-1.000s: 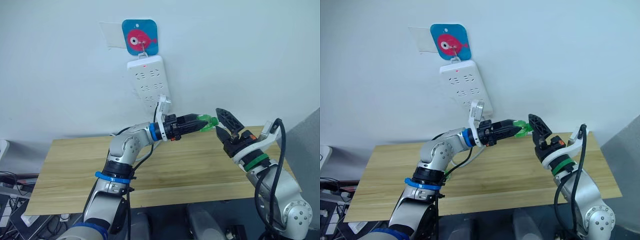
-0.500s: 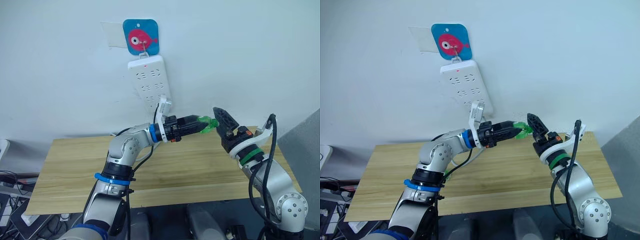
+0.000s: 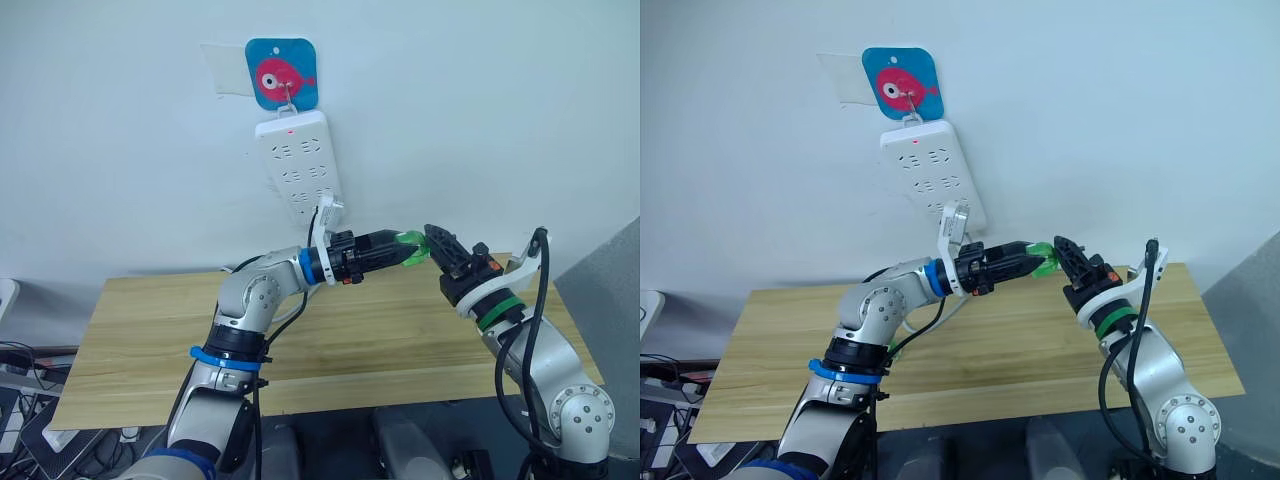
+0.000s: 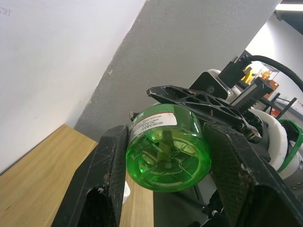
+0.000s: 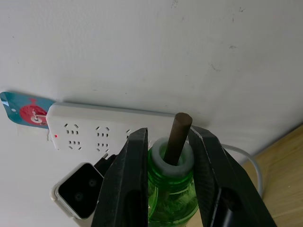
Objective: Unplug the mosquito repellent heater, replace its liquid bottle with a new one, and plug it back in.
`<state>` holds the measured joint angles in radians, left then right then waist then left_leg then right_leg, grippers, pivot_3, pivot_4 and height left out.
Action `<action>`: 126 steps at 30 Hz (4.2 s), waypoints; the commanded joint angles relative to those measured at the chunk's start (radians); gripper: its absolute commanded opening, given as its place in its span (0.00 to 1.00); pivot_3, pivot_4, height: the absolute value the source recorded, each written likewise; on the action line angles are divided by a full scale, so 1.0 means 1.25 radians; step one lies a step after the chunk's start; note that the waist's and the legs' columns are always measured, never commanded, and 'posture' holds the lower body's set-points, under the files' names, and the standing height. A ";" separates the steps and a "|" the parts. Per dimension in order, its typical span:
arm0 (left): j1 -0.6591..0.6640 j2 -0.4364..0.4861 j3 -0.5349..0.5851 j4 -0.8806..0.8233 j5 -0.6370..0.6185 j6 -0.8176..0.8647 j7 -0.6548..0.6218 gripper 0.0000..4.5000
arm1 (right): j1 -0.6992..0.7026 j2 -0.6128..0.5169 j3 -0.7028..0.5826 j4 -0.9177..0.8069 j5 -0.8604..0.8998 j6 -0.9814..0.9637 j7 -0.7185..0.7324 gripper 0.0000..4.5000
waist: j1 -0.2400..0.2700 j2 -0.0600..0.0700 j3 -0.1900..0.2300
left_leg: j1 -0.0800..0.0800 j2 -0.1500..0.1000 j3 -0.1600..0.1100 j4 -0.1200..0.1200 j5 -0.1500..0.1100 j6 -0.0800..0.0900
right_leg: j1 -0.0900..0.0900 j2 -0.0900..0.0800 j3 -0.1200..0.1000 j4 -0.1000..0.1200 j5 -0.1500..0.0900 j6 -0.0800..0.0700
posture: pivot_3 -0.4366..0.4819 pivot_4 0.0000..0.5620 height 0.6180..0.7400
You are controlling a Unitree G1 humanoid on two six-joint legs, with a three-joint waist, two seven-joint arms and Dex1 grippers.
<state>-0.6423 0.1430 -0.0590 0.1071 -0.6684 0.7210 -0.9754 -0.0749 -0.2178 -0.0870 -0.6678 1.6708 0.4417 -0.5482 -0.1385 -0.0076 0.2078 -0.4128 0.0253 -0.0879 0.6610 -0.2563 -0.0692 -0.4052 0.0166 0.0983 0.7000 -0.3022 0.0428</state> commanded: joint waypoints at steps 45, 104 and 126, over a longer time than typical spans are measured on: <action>0.069 0.206 -0.185 0.033 0.374 -0.450 -0.157 1.00 | -0.135 -0.031 0.154 0.882 -1.302 -0.481 0.480 0.19 | 0.041 -0.001 0.001 | 0.001 0.000 0.001 0.000 0.000 0.000 | 0.000 -0.001 0.000 -0.001 0.000 0.000 | 0.45 0.35 1.00; 0.604 0.039 0.195 0.165 0.392 -0.848 0.342 1.00 | -0.273 -0.255 0.277 0.273 -1.074 -0.022 1.171 0.99 | 0.111 -0.009 0.024 | 0.010 0.000 -0.002 -0.003 -0.004 0.004 | 0.015 -0.003 -0.004 -0.013 0.000 0.000 | 0.59 0.49 1.00; 0.380 0.028 0.147 0.635 0.459 -1.122 0.397 0.87 | -0.279 -0.301 0.247 0.143 -0.975 0.130 1.192 1.00 | 0.093 -0.008 0.066 | 0.010 0.000 -0.003 -0.002 -0.004 0.003 | 0.014 -0.004 -0.005 -0.009 0.000 0.000 | 0.52 0.57 1.00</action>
<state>-0.1893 0.1742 0.1238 0.8657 -0.0999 -0.6825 -0.4883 -0.4130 -0.5896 0.2470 -0.4497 0.4335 0.6044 0.9415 -0.0227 -0.0172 0.2900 -0.4004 0.0257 -0.0925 0.6587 -0.2610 -0.0649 -0.3874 0.0120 0.0923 0.6886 -0.3017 0.0431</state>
